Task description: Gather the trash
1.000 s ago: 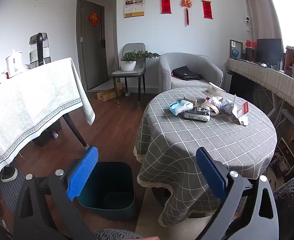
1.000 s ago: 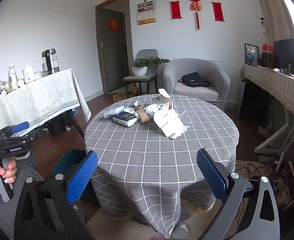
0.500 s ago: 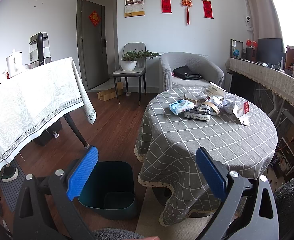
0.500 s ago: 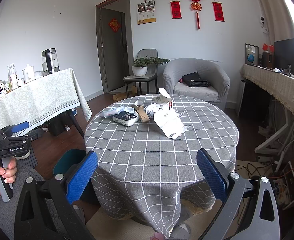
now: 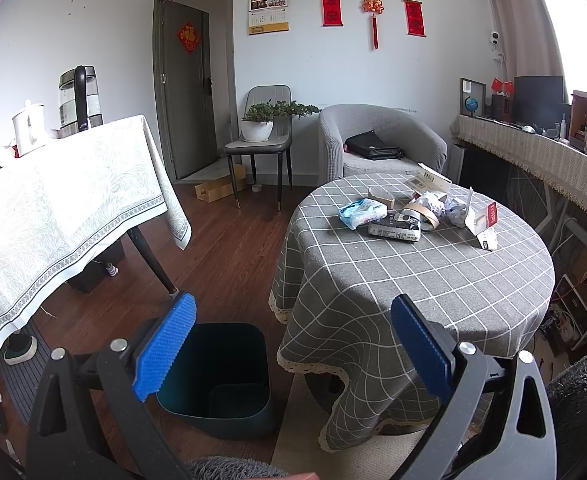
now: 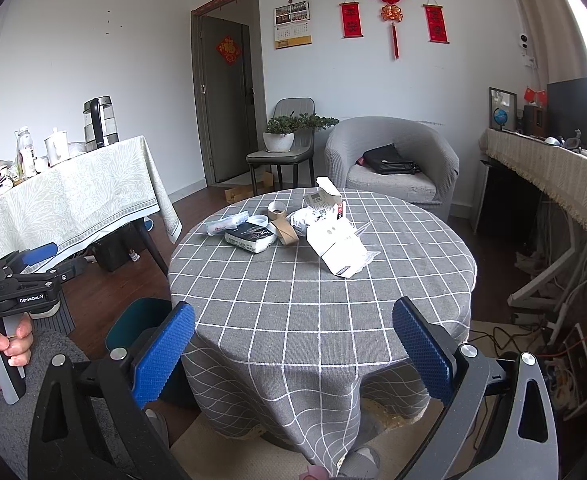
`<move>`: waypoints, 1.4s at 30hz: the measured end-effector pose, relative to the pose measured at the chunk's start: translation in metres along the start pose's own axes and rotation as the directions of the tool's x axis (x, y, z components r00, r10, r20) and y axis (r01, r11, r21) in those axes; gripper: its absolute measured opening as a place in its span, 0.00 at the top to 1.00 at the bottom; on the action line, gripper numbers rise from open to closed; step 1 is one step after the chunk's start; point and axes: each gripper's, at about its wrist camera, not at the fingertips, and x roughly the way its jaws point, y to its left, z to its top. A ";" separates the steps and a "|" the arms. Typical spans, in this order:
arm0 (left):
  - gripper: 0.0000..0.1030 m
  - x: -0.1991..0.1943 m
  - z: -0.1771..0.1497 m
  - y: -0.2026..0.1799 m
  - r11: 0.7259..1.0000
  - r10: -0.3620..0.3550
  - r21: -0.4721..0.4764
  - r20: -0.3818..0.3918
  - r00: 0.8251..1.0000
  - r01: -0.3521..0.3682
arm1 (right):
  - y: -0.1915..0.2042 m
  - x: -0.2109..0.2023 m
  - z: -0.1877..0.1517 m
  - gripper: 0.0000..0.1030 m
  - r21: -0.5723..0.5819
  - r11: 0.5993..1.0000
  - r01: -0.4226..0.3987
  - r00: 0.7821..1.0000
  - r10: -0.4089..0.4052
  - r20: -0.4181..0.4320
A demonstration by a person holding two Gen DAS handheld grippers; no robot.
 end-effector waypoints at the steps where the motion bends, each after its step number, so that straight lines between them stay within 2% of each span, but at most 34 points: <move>1: 0.03 0.000 0.000 0.000 1.000 0.000 0.000 0.000 1.000 0.000 | 0.000 0.000 0.000 0.03 0.000 1.000 0.000 1.000 0.000 0.000; 42: 0.03 0.001 -0.001 -0.001 1.000 0.000 0.001 -0.003 1.000 0.000 | -0.001 0.003 0.000 0.03 -0.001 1.000 0.000 1.000 0.000 -0.003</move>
